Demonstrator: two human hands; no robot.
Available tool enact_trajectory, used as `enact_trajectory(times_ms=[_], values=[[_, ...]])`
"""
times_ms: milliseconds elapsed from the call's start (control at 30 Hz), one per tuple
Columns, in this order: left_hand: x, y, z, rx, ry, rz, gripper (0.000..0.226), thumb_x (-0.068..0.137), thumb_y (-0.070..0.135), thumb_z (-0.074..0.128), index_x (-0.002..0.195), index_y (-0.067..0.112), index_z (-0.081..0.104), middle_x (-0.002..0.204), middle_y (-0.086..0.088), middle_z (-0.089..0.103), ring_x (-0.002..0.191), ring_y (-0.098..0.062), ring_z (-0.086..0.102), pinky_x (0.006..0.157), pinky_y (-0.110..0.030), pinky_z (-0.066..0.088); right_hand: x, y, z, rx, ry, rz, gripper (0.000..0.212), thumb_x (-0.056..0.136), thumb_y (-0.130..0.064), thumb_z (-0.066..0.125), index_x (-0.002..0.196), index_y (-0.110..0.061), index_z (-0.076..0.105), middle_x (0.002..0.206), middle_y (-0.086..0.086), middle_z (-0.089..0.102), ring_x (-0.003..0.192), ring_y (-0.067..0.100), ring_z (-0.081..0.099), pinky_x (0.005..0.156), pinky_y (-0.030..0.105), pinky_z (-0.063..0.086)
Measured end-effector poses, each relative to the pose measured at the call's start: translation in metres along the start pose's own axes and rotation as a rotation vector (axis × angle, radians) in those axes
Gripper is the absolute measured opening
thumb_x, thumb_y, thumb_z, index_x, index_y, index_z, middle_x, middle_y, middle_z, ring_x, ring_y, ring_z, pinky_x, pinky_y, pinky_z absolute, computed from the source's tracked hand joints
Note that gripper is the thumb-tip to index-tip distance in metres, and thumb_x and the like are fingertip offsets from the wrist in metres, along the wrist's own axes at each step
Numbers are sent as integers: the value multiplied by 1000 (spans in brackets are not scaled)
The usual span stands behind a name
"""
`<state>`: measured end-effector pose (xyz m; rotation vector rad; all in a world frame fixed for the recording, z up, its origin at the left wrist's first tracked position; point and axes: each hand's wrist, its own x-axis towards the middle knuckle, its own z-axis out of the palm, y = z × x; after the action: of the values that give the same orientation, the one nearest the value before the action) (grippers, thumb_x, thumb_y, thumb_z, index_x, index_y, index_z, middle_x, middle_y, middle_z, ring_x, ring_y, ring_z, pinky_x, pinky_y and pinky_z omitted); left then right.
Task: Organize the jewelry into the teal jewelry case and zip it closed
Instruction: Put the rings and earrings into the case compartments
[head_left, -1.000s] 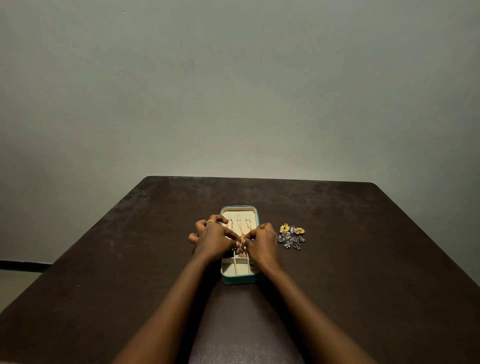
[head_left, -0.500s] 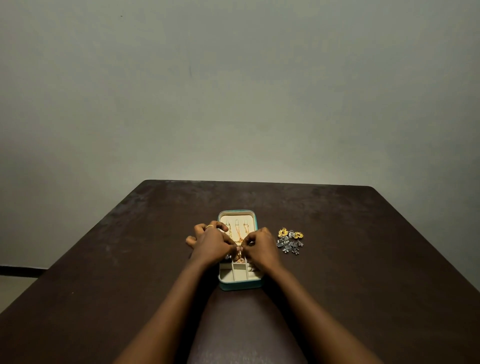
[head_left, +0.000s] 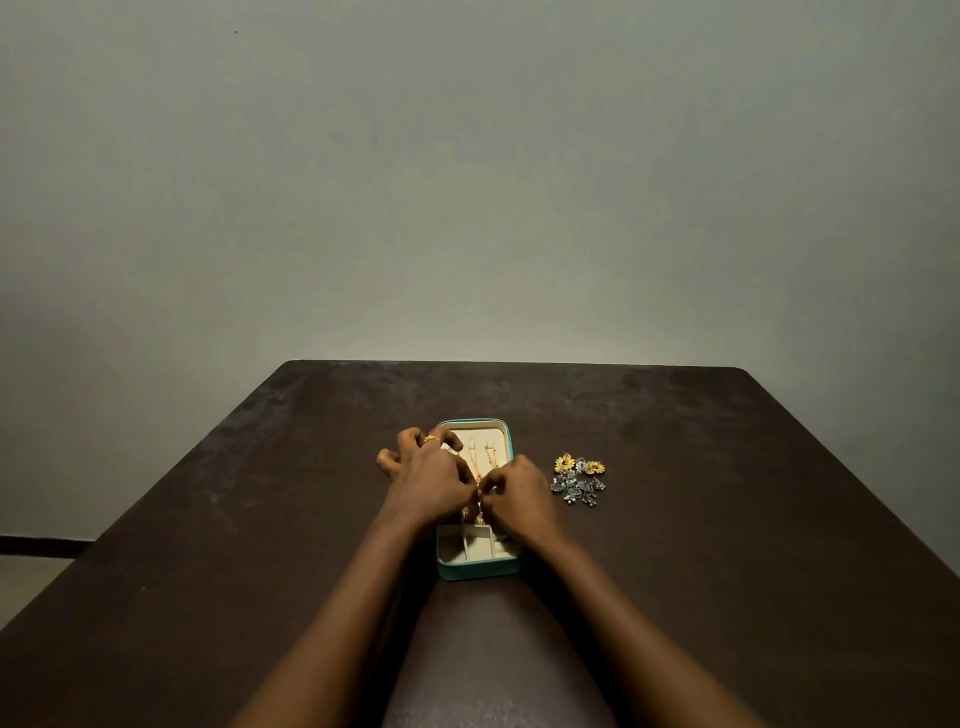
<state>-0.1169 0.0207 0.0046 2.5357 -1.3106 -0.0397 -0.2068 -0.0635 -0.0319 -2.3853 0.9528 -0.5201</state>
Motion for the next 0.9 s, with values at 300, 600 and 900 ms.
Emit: enact_trajectory(times_ms=[300,600,900], values=[[8,14,-4,-61,-6,-17,19,81,37,65,95,28,73,131,12,43,129,-22,17,97,-42,19,-8,8,-31,136,53,0,21,84,-5,60,101,-7,73,77,-22,48,95,17,59,77,15,41],[30,75,7,-8,-57,121,24,90,38,54,110,32,65,121,5,62,125,-24,33,95,-46,24,13,79,-78,220,214,299,19,80,-3,63,91,-10,76,96,9,74,85,15,65,68,13,39],[60,102,28,67,-29,209,30,92,14,50,117,23,65,123,-6,63,117,-27,55,94,-37,42,31,110,-68,338,280,388,17,82,-9,64,96,-15,73,104,6,72,102,21,63,87,27,46]])
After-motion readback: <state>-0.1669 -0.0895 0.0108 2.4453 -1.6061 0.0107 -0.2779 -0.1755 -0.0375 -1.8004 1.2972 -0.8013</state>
